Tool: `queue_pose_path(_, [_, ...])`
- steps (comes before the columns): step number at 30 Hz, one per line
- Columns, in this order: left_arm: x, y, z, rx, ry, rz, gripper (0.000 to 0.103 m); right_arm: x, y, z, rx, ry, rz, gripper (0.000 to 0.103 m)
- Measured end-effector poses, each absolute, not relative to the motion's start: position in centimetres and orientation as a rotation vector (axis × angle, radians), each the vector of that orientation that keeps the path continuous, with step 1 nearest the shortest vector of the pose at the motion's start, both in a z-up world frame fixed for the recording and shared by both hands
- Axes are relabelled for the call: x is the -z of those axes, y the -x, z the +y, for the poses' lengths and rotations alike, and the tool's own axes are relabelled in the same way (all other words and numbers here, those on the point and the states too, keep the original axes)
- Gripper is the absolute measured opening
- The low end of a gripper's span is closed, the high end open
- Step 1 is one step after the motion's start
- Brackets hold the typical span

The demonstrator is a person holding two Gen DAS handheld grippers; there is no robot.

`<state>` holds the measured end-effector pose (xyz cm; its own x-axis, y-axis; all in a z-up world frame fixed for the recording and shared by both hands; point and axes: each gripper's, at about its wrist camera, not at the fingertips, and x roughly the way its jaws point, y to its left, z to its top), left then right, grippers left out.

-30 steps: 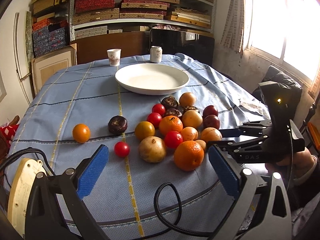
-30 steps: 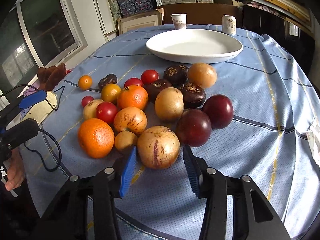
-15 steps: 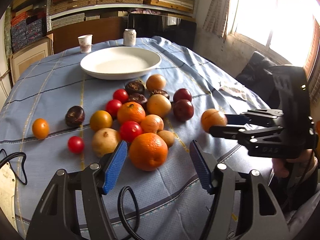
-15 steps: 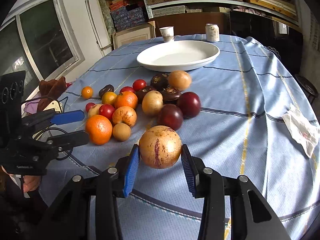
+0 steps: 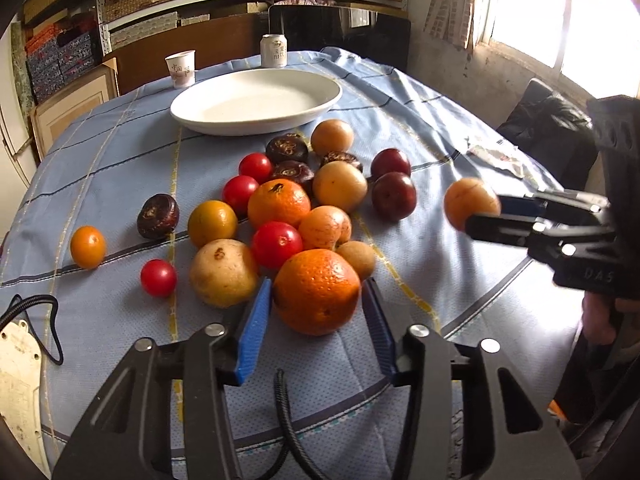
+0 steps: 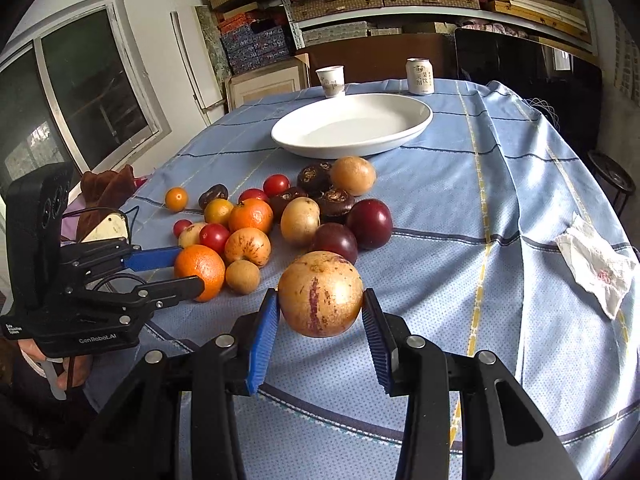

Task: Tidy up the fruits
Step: 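Lift the pale fruit toward the white plate with the right tool while the left tool reaches toward a tangerine, then grasp the tangerine with the left tool while the right tool holds the pale fruit over the plate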

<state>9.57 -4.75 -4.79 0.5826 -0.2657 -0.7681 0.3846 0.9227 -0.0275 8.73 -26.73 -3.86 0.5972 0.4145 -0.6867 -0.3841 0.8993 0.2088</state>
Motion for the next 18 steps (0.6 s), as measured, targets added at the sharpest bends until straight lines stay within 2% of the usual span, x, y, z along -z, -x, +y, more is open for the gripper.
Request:
queue_pose_path(7, [3.6,-10.2,-3.6,0.431,-0.068,0.879,0.043,2.0,-10.3,-26.2,-0.492,-0.062,0.783,0.043])
queue_pose_path(15, [-2.5,-15.9,-1.5,0.491,-0.008,0.811,0.039,-2.1,-17.6,-25.7,-0.504,-0.107,0.725,0.043])
queue_pose_path(16, [-3.1,-17.7,-1.4,0.48,-0.013,0.801,0.031,-2.2,-19.3,-25.4,-0.5,-0.11,0.734,0.043])
queue_pose_path(17, [-3.5,-19.7,-1.3,0.471,-0.012,0.798,0.017,-2.2,-20.5,-25.1,-0.498,-0.107,0.741,0.043])
queue_pose_path(18, [-3.7,-21.7,-1.3,0.477,0.0,0.804,0.017,-2.1,-22.4,-24.7,-0.491,-0.106,0.754,0.043])
